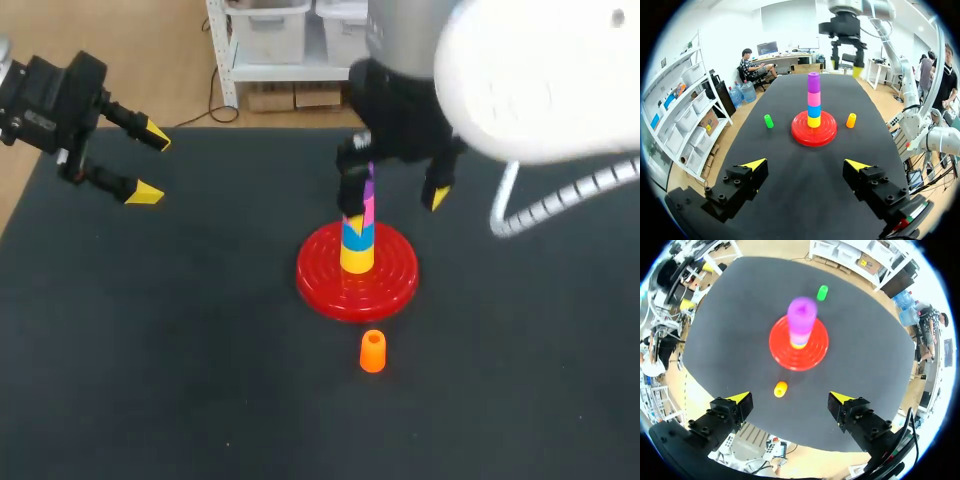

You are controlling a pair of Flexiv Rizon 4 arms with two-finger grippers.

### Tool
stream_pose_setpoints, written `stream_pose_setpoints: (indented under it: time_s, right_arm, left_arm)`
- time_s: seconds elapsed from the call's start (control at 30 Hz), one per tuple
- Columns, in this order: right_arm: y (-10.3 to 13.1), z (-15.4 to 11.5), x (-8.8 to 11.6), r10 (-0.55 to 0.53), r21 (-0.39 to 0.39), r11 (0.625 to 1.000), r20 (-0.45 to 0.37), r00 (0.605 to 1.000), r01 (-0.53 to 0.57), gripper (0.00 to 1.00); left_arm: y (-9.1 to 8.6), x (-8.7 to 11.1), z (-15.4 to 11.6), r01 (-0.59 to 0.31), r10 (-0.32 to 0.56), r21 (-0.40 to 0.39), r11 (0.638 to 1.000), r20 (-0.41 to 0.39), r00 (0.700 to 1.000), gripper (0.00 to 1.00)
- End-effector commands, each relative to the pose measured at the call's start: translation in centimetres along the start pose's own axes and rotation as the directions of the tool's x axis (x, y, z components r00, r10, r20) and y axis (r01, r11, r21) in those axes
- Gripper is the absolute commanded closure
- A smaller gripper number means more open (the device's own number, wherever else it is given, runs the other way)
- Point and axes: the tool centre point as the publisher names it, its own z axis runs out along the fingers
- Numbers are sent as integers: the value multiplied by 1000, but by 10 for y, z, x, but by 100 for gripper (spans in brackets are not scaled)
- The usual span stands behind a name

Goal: Pick up and stack the cylinders on the red base in this order: pink,purple,orange,green

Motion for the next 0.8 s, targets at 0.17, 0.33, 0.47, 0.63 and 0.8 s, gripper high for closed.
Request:
stream_pose_setpoints:
  time_s: [0.17,0.33,0.47,0.63,0.8]
  right_arm:
    - [18,64,42,-74,56,996,114,991,68,0]
    - [22,101,52,-96,54,994,97,991,91,0]
    - [20,117,55,-67,26,998,144,987,64,0]
    - [25,132,58,-76,50,996,65,995,73,0]
    - [27,144,55,-63,63,996,15,998,62,0]
  left_arm:
    - [-1,2,0,-3,4,-3,1000,4,1000,0]
    - [-1,2,0,-3,4,-3,1000,4,1000,0]
    - [-1,2,0,-3,4,-3,1000,4,1000,0]
    - [-1,2,0,-3,4,-3,1000,4,1000,0]
    - [-1,2,0,-3,4,-3,1000,4,1000,0]
